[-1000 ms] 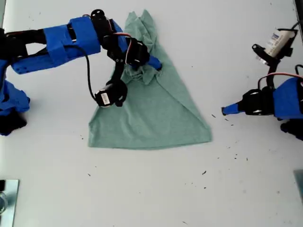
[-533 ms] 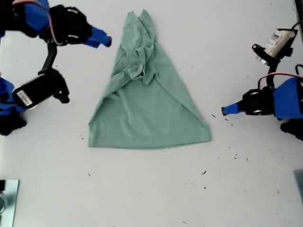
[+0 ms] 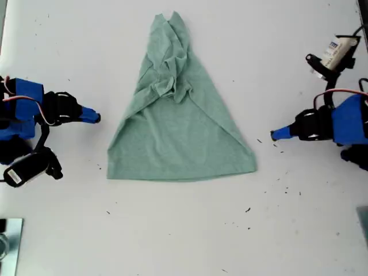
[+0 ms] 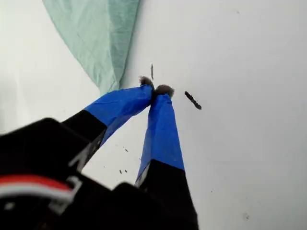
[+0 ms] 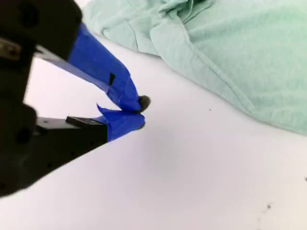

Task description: Fold t shirt

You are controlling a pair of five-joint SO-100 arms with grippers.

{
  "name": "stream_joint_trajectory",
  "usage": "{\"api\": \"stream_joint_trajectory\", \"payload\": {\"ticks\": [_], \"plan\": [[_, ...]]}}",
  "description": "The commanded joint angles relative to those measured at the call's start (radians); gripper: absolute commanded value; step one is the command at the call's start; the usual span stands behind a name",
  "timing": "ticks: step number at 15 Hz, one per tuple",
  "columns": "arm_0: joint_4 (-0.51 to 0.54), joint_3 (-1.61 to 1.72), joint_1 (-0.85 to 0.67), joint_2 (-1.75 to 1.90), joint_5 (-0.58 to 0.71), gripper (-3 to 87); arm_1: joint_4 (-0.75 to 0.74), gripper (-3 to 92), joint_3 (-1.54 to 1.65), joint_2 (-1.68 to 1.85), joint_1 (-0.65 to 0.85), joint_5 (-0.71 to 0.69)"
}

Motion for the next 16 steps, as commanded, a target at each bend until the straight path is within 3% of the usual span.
{"api": "stream_joint_trajectory", "payload": {"ticks": [1,4,6,8,12,16], "plan": [[-0.026,0.000,0.023,-0.002,-0.020,-0.2,0.109,2.5,-0.126,-0.040,-0.026,-0.008],[-0.012,0.017,0.026,0.055,-0.018,-0.2,0.236,3.8,-0.750,-0.626,-0.018,-0.147],[-0.006,0.021,0.028,0.074,-0.015,-0.2,0.359,23.7,-1.221,-1.006,-0.032,-0.230],[0.011,0.035,0.032,0.124,-0.014,-0.2,0.449,30.5,-1.493,-1.262,-0.060,-0.288],[0.037,0.051,0.034,0.195,-0.008,-0.2,0.356,30.6,-1.393,-1.394,-0.077,-0.290],[0.037,0.052,0.032,0.198,0.002,-0.2,0.015,28.1,-1.066,-1.419,-0.057,-0.333]]}}
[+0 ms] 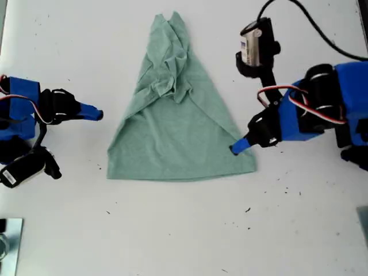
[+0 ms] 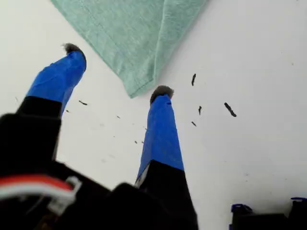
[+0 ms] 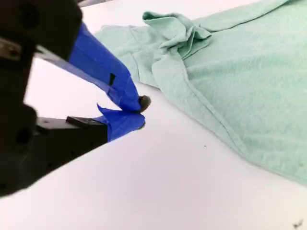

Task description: Fold t shirt

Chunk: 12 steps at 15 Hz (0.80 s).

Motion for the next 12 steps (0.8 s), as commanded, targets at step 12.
{"api": "stream_joint_trajectory", "payload": {"ticks": [12], "plan": [[0.014,0.015,0.023,0.044,0.021,-0.2,0.038,-0.5,-0.153,-0.287,0.005,-0.120]]}}
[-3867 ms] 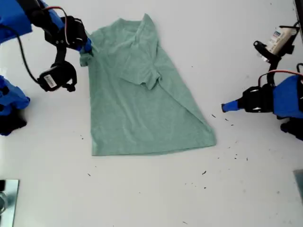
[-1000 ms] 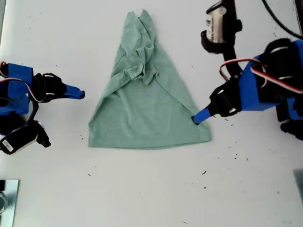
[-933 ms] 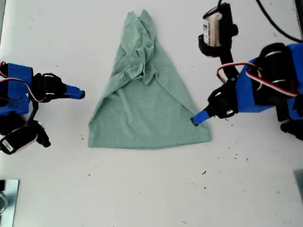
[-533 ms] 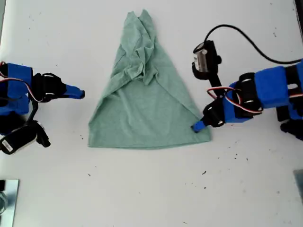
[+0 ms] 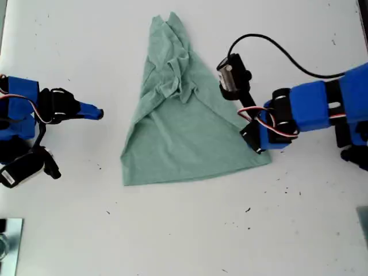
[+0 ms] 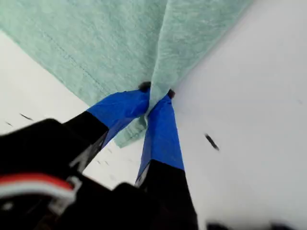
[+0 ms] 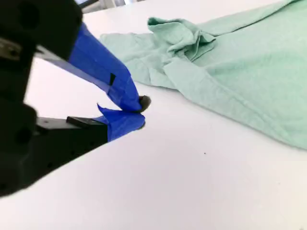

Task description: Fold t shirt

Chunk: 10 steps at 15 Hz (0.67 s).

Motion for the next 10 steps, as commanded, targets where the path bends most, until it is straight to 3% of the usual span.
{"api": "stream_joint_trajectory", "payload": {"ticks": [1,3,4,7,10], "plan": [[0.008,0.015,0.023,0.012,0.014,-0.2,0.281,-0.5,-0.325,0.014,-0.015,-0.014],[0.012,0.018,0.023,0.026,0.015,-0.2,0.443,-0.5,-0.640,0.005,-0.038,-0.006],[0.014,0.018,0.021,0.028,0.017,-0.2,0.445,-0.5,-0.735,0.003,-0.052,-0.017],[0.014,0.018,0.020,0.028,0.018,-0.2,0.379,-0.5,-0.759,-0.095,-0.049,-0.003],[0.014,0.018,0.021,0.028,0.018,-0.2,0.158,-0.5,-0.735,-0.247,-0.046,0.055]]}}
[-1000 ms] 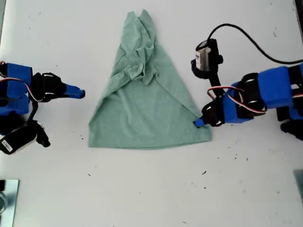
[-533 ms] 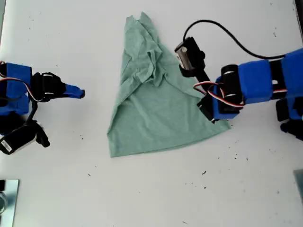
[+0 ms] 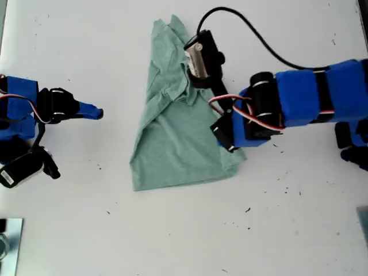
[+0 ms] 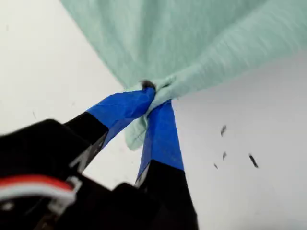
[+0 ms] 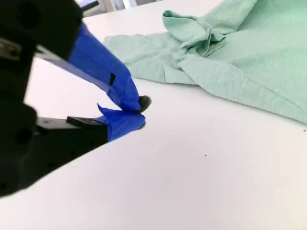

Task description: Fold t shirt

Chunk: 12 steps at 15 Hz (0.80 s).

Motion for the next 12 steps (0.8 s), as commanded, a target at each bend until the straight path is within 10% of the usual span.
{"api": "stream_joint_trajectory", "payload": {"ticks": [1,5,10,12], "plan": [[0.000,0.011,0.021,0.008,0.011,-0.2,-0.153,-0.5,-0.037,-0.063,-0.012,0.041],[0.000,0.012,0.021,0.009,0.012,-0.2,-0.239,24.8,-0.092,-0.173,-0.080,0.015],[0.000,0.012,0.021,0.011,0.012,-0.2,-0.026,21.4,-0.094,0.158,-0.078,-0.021],[0.000,0.012,0.020,0.012,0.012,-0.2,0.104,2.5,0.078,0.388,0.005,-0.046]]}}
